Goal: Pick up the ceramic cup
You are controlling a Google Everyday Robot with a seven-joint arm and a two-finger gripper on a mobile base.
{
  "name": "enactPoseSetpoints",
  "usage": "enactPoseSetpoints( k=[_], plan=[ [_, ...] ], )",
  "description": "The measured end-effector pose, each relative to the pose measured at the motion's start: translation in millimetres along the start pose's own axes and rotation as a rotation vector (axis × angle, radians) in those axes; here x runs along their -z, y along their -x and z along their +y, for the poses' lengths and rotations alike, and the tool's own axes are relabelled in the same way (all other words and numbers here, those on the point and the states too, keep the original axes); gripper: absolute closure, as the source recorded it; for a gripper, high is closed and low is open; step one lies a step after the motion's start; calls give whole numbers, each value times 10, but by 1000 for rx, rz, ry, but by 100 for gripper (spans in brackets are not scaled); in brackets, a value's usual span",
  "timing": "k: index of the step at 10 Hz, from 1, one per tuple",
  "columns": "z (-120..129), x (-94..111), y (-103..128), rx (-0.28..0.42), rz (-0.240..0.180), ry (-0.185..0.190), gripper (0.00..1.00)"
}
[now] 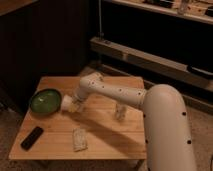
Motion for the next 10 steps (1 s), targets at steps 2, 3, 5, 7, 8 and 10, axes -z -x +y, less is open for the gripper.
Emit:
enactPoseSetpoints(
  k=[2,3,5,7,8,10],
  plan=[
    [30,-36,-36,1,4,4,99],
    [39,5,-38,1,3,3,100],
    [54,155,43,5,4,5,100],
    [67,309,121,6,6,7,100],
    [79,326,125,7,6,8,100],
    [111,253,48,5,6,11,100]
  ],
)
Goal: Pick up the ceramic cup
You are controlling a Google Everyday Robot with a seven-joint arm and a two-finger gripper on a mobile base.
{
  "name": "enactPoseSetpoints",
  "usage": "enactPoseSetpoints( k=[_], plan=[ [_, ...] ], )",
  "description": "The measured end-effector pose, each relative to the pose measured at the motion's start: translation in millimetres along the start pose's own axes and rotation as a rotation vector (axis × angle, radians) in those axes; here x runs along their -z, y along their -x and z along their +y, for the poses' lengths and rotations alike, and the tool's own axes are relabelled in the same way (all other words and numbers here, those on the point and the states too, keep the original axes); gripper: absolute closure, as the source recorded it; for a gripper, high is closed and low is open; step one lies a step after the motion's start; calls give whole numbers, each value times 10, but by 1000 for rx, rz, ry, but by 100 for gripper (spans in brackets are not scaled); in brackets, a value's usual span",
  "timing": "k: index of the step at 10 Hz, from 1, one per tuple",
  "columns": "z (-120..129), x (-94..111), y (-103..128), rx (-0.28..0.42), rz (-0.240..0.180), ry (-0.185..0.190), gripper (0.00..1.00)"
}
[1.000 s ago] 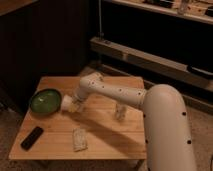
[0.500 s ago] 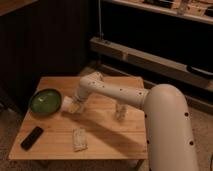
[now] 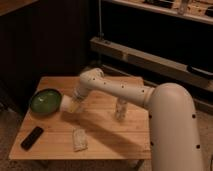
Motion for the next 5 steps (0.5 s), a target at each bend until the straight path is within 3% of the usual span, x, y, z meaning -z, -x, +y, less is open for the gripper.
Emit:
enactPoseSetpoints(
  k=[5],
  plan=[
    [28,123,54,4,-4,6,100]
  ],
)
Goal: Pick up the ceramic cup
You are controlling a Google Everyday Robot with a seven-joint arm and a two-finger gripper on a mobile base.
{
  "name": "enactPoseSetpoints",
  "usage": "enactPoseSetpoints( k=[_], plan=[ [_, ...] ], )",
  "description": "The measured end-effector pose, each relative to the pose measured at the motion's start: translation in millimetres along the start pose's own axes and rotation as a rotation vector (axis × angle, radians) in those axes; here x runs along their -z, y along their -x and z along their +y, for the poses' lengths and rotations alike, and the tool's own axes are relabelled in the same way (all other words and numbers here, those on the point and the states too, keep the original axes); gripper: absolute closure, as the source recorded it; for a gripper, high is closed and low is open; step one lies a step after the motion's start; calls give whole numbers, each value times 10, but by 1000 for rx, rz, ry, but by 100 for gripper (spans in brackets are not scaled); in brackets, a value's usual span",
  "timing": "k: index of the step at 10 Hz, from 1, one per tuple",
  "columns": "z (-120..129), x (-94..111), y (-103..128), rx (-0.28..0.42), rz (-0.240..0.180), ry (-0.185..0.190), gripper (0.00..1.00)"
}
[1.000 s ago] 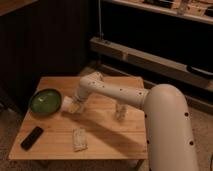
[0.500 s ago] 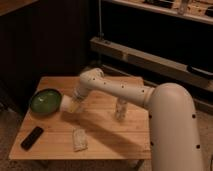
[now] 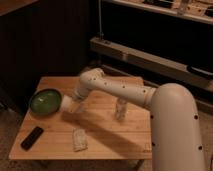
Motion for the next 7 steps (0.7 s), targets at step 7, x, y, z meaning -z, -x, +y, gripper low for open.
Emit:
enactPoseSetpoints(
  k=[7],
  plan=[
    [51,97,-30,1,-4,13,100]
  ],
)
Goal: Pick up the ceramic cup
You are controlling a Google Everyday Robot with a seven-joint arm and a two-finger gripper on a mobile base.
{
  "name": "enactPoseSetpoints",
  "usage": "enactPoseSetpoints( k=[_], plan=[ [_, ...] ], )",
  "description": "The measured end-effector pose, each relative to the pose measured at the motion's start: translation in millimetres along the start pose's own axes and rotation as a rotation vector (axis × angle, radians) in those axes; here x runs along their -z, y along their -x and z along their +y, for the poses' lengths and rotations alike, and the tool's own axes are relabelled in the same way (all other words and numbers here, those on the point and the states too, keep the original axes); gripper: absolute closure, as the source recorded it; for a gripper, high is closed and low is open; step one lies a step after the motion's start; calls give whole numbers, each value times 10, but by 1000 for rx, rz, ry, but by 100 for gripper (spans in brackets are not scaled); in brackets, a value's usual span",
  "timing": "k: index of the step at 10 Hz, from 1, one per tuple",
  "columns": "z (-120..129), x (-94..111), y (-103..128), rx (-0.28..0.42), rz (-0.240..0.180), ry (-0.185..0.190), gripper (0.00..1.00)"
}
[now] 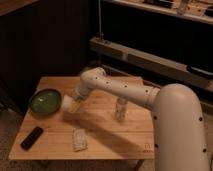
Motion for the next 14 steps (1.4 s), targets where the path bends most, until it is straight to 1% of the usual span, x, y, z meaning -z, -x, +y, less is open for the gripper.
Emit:
enactPoseSetpoints(
  k=[1,4,6,7,9,10,12,14],
  plan=[
    [7,4,-14,-1,0,3,100],
    [23,148,-1,-2,-1,6,100],
    [39,185,12,0,-1,11,100],
    [55,217,-25,1,0,14,100],
    [73,342,-68,-2,1,18,100],
    [99,410,-32,3,-1,25,100],
    [127,584,-78,0,-1,26,100],
    [129,558,-56,3,-3,33,100]
  ],
)
